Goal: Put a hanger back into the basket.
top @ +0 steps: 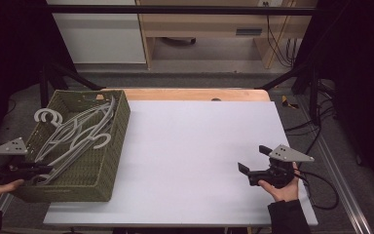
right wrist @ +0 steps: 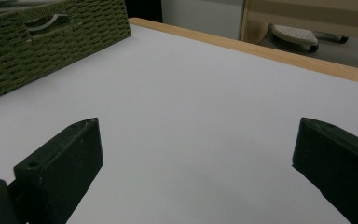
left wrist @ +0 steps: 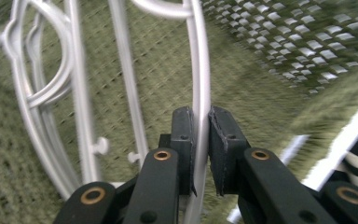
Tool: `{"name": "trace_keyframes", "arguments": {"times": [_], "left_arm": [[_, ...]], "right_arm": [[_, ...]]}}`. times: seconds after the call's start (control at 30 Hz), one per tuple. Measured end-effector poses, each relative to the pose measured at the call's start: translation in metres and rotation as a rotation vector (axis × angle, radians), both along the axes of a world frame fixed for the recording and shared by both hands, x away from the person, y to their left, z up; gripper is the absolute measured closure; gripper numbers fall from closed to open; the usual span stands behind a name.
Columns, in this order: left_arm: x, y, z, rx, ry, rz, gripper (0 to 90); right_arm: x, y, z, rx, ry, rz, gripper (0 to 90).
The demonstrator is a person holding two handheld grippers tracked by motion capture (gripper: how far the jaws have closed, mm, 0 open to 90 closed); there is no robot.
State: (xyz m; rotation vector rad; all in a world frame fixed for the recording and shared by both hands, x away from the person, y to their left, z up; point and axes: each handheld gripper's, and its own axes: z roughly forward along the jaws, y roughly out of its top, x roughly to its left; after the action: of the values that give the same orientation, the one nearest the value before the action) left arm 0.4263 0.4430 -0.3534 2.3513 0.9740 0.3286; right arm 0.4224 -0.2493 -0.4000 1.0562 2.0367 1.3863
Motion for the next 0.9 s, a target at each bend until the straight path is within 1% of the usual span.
{"name": "trace_keyframes", "arguments": {"times": [0.03, 0.07, 0.13, 0.2, 0.27, 0.3, 0.37, 0.4, 0.43, 0.5, 0.6, 0.63, 0.7, 0.73, 0.8, 0.87, 0.9], "left_arm": [[0.000, 0.000, -0.004, -0.008, -0.001, 0.007, 80.1], [0.001, -0.001, -0.005, 0.001, 0.021, 0.002, 80.0], [0.001, -0.003, -0.008, 0.019, 0.026, 0.021, 79.6], [0.001, -0.003, -0.008, 0.021, 0.026, 0.037, 78.5], [0.000, -0.004, -0.008, 0.014, 0.007, 0.061, 75.9], [0.000, -0.005, -0.007, 0.012, -0.003, 0.068, 70.8], [0.001, -0.012, -0.003, 0.007, -0.029, 0.069, 67.5], [0.001, -0.015, -0.002, 0.006, -0.041, 0.078, 62.7], [0.003, -0.020, -0.001, 0.014, -0.059, 0.079, 58.0], [0.007, -0.030, 0.002, 0.025, -0.079, 0.090, 50.1], [0.017, -0.043, 0.004, 0.034, -0.107, 0.110, 42.3], [0.021, -0.047, 0.003, 0.029, -0.106, 0.124, 40.6], [0.029, -0.053, 0.000, 0.038, -0.104, 0.134, 38.7], [0.032, -0.056, -0.002, 0.040, -0.096, 0.147, 37.4], [0.037, -0.060, -0.007, 0.053, -0.086, 0.158, 37.2], [0.042, -0.065, -0.014, 0.080, -0.054, 0.176, 37.4], [0.043, -0.066, -0.016, 0.092, -0.054, 0.178, 38.1]], "right_arm": [[0.000, 0.000, 0.000, 0.001, 0.000, 0.000, 1.8], [0.000, 0.000, 0.000, 0.001, 0.000, 0.000, 1.8], [0.000, 0.000, 0.000, 0.000, 0.002, -0.002, 1.8], [0.000, 0.001, 0.000, 0.002, 0.004, 0.001, 1.8], [0.000, 0.001, -0.001, -0.003, 0.003, 0.001, 1.8], [0.000, 0.001, 0.000, 0.000, 0.004, 0.001, 1.8], [0.000, 0.000, 0.000, 0.002, 0.004, 0.000, 1.8], [0.000, 0.000, 0.000, 0.002, 0.004, 0.000, 1.8], [0.000, 0.000, 0.000, 0.001, 0.002, 0.000, 1.8], [0.000, 0.001, 0.000, -0.001, 0.003, 0.002, 1.8], [0.000, 0.001, 0.000, -0.001, 0.003, 0.002, 1.8], [0.000, 0.000, 0.000, -0.001, 0.002, 0.002, 1.8], [0.000, 0.000, 0.000, -0.001, 0.002, 0.002, 1.8], [0.000, 0.000, 0.000, -0.002, 0.002, 0.005, 1.8], [0.000, 0.000, 0.000, -0.002, 0.002, 0.005, 1.8], [0.000, 0.000, 0.000, 0.000, 0.003, 0.002, 1.8], [0.000, 0.000, 0.000, 0.000, 0.002, 0.003, 1.8]]}}
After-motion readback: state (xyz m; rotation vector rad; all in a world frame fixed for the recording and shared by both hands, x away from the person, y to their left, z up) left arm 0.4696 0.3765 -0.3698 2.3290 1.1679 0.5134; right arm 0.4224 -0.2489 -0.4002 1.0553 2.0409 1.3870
